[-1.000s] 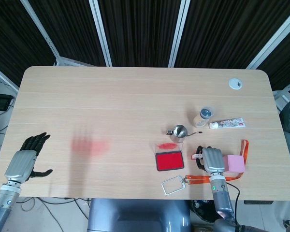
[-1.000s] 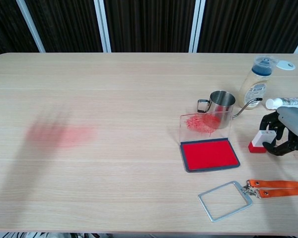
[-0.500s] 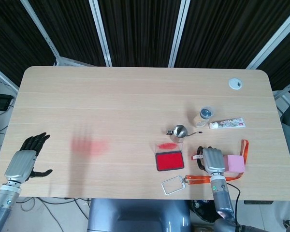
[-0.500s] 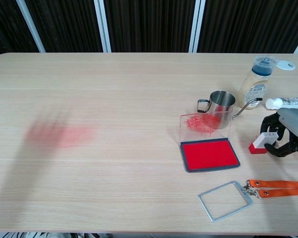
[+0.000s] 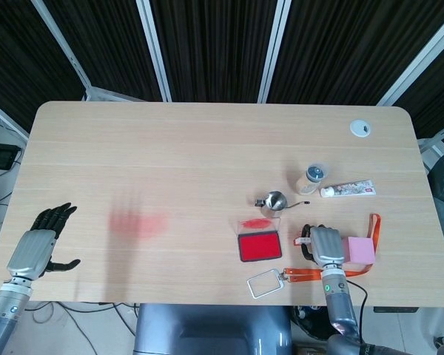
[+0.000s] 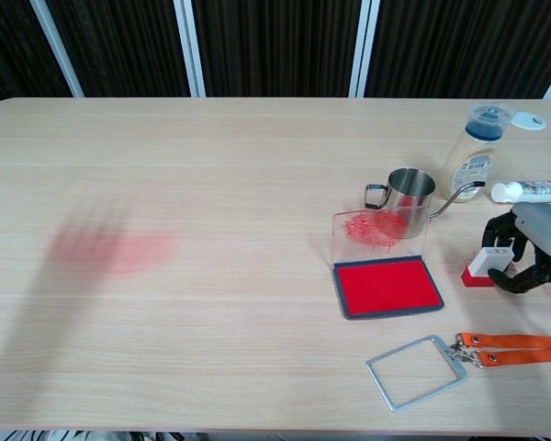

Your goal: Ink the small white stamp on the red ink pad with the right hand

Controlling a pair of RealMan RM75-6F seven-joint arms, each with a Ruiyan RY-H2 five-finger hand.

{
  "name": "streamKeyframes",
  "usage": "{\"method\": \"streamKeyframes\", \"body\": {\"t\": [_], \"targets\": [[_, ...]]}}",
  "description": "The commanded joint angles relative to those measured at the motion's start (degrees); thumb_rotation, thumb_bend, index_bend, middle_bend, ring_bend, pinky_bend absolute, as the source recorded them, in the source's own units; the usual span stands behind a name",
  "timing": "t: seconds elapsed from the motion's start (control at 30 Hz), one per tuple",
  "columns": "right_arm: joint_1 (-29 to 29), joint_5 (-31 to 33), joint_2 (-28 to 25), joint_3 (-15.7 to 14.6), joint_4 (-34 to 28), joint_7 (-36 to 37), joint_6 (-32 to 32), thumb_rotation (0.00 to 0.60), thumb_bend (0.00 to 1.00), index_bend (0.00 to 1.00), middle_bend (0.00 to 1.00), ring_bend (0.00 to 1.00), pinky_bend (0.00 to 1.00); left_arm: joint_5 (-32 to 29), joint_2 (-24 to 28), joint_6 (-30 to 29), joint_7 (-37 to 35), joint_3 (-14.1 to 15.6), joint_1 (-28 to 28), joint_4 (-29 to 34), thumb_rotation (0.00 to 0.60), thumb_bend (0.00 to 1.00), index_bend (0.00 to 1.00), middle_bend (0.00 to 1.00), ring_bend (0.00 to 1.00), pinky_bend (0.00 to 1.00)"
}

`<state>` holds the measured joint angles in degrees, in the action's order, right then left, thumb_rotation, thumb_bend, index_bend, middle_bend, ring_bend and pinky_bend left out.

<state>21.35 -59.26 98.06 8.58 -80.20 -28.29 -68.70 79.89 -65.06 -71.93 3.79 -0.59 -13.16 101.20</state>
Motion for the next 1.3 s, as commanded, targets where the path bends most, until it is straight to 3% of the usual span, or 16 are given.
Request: {"method": "streamKeyframes", "body": {"t": [0.03, 0.73, 1.3], "targets": [[0.01, 0.03, 0.0, 0.02, -0.04, -0.07, -0.01, 0.6, 0.45, 0.69, 0.51, 0.42, 0.5, -0.02, 0.01, 0.02, -0.03, 0.0, 0.0, 0.02, 0.6, 0.01, 0.0, 0.0, 0.0, 0.0], [0.07, 1.19, -0.26, 0.13, -0.72, -1.16, 0.2, 0.6, 0.4, 0.57, 0.46, 0.4, 0.5, -0.05, 0.02, 0.02, 0.02, -0.04, 0.0, 0.03, 0.6, 0.01, 0.0, 0.0, 0.0, 0.0], [0.2, 2.08, -0.62, 0.06, -1.33, -1.9, 0.44, 0.6, 0.29, 0.26, 0.38, 0.35, 0.47, -0.08, 0.05, 0.03, 0.02, -0.07, 0.0, 0.05, 0.6, 0.01, 0.0, 0.0, 0.0, 0.0]]}}
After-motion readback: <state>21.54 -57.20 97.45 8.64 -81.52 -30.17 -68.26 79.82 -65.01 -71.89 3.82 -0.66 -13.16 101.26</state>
